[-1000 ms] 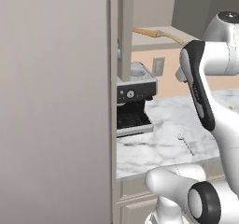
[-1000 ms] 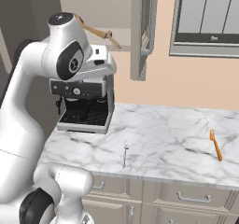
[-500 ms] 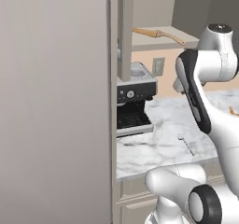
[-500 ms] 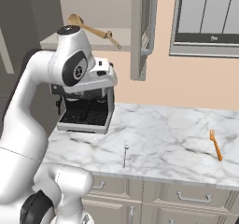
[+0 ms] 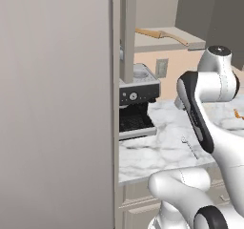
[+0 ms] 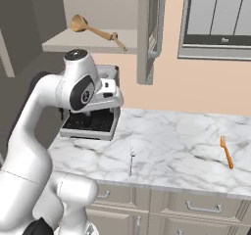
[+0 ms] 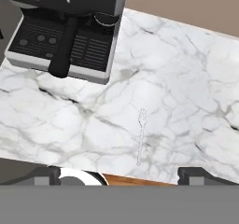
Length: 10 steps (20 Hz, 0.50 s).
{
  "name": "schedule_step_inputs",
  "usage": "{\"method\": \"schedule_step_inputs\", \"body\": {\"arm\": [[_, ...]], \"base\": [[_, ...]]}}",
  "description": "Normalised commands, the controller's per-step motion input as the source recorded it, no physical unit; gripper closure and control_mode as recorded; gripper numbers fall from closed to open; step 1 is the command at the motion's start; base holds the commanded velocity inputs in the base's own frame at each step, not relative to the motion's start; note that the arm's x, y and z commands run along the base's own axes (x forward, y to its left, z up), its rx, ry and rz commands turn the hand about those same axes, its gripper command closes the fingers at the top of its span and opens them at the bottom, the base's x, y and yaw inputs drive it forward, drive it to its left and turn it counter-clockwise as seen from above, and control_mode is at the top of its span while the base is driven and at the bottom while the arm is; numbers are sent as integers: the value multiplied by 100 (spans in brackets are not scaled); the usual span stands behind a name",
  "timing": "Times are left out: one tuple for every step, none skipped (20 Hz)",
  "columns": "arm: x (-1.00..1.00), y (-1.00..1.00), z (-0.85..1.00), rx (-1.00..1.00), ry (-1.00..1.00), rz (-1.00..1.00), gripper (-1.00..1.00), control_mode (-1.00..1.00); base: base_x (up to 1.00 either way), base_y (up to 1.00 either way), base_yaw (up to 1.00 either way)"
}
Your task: Organize the utensils by type. Pick up the wooden spoons from the counter and place them in the open cabinet. Then pick up the metallic utensils from the counter and place them in the open drawer.
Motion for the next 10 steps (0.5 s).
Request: {"method": "schedule_step_inputs", "body": {"arm": [[0,0,-40,0,0,0,-100,-100],[0,0,-36,0,1,0,-100,-100],[0,0,-36,0,4,0,-100,-100],[0,0,-35,0,6,0,-100,-100],[0,0,-34,0,9,0,-100,-100],[0,0,-34,0,13,0,-100,-100],[0,0,-31,0,13,0,-100,-100],[0,0,-29,0,15,0,-100,-100],[0,0,-26,0,16,0,-100,-100],[0,0,-26,0,14,0,-100,-100]], "base": [[0,0,0],[0,0,0],[0,0,0],[0,0,0],[0,0,0],[0,0,0],[0,0,0],[0,0,0],[0,0,0],[0,0,0]]}}
